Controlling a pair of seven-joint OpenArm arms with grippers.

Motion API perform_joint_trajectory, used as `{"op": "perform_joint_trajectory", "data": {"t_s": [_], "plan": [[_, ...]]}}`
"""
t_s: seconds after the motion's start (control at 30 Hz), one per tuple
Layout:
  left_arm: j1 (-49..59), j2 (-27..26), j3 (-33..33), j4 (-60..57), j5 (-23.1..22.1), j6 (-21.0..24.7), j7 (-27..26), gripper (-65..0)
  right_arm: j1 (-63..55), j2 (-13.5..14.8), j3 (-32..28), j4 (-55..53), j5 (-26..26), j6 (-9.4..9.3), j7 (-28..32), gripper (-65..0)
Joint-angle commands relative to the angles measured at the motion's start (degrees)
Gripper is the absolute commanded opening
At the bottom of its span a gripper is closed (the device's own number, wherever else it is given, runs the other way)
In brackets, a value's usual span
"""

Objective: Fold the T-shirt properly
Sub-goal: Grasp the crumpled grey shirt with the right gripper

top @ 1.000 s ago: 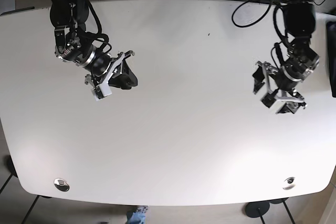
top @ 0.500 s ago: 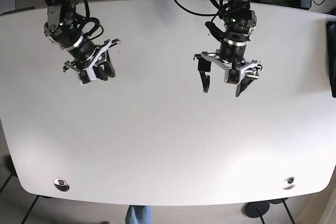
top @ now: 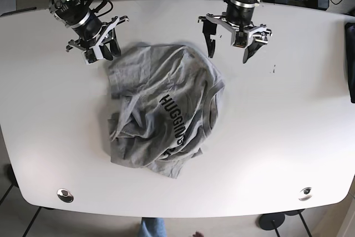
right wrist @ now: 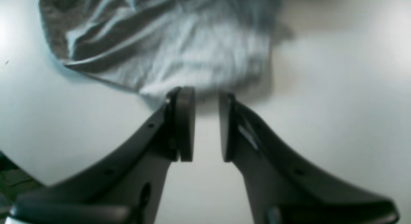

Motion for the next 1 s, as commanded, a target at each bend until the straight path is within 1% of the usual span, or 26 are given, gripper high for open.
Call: {"op": "perform_joint_trajectory", "data": {"t_s": [0.03, 0.1, 0.13, 0.17, 0.23, 0.27, 0.3, 0.37, 0.4, 0.47, 0.5, 0.57, 0.6, 0.67, 0.7, 0.77, 0.83, 0.93, 1.0], "plan": [[-1.85, 0.33, 0.25, 1.23, -0.35, -0.14, 1.51, -14.2, 2.22, 0.69, -1.65, 1.11, 0.55, 0.02, 1.44, -51.8], [-3.43, 0.33, 0.25, 1.23, -0.35, -0.14, 4.76, -14.2, 3.71, 0.78, -2.70, 1.11, 0.55, 0.02, 1.26, -51.7], [-3.96, 0.33, 0.25, 1.23, -0.35, -0.14, 5.90, -14.2, 4.33, 0.78, -3.14, 1.02, 0.55, 0.02, 1.17, -50.4], [-4.22, 0.33, 0.25, 1.15, -0.35, -0.14, 6.78, -14.0, 5.12, 0.78, -4.20, 1.02, 0.55, 0.10, 1.17, -47.1], [-4.66, 0.33, 0.07, 0.97, -0.35, -0.14, 7.75, -14.0, 6.18, 0.78, -7.71, 0.93, 0.47, 0.10, 1.17, -35.8], [-4.66, 0.33, -0.02, 0.97, -0.35, -0.14, 8.01, -13.9, 7.49, 0.78, -10.79, 0.93, 0.47, -0.07, 1.17, -27.4], [-4.66, 0.25, -0.37, 1.06, -0.35, -0.14, 8.01, -13.9, 8.64, 0.78, -12.90, 0.84, 0.47, -0.16, 1.17, -22.5], [-4.66, 0.33, -3.00, 1.23, -0.35, -0.14, 8.01, -13.3, 11.01, 0.78, -17.56, -0.74, 0.47, -0.25, 1.17, -15.1], [-4.66, 0.42, -4.76, 1.23, -0.35, -0.14, 8.01, -11.0, 12.68, 0.78, -20.02, -1.71, 0.47, -0.34, 1.17, -12.7], [-4.93, 0.77, -8.63, 1.15, -0.44, -0.14, 8.01, -4.7, 16.11, 0.78, -24.50, -4.87, 0.47, -0.34, 1.17, -11.1], [-4.93, 0.77, -11.00, 1.06, -0.44, -0.14, 8.01, -3.1, 18.92, 0.60, -27.58, -7.69, 0.47, -0.34, 1.17, -11.1], [-5.54, 0.51, -14.87, 1.06, -0.88, -0.14, 8.01, -3.1, 23.41, 0.51, -32.86, -12.34, 0.47, -0.34, 1.17, -11.1], [-5.98, 0.42, -16.54, 1.06, -1.93, -0.14, 8.01, -3.1, 25.08, 0.51, -35.05, -14.02, 0.47, -0.34, 1.17, -11.1], [-6.16, 0.33, -21.03, 0.97, -5.10, -0.14, 8.01, -3.1, 28.68, 0.43, -39.89, -17.27, 0.47, -0.42, 1.17, -11.1], [-6.77, 0.25, -24.19, 0.88, -7.82, -0.23, 8.01, -3.1, 31.32, 0.25, -43.14, -19.82, 0.47, -0.78, 1.17, -11.1], [-7.83, -1.07, -27.09, 0.79, -10.20, -0.32, 8.89, -3.1, 34.57, -1.16, -46.75, -23.51, 0.38, -3.41, 1.17, -11.1], [-8.09, -3.71, -28.67, 0.71, -12.83, -0.32, 13.11, -3.1, 38.26, -2.92, -49.47, -28.26, 0.38, -6.23, 1.35, -11.1], [-8.09, -4.68, -31.84, 0.71, -17.23, -0.32, 14.52, -3.2, 41.43, -5.03, -51.49, -33.88, 0.38, -8.51, 1.79, -11.1], [-8.09, -4.76, -33.42, 0.71, -18.72, -0.32, 14.69, -3.2, 42.31, -5.38, -52.02, -36.70, 0.38, -8.95, 3.99, -11.1]]}}
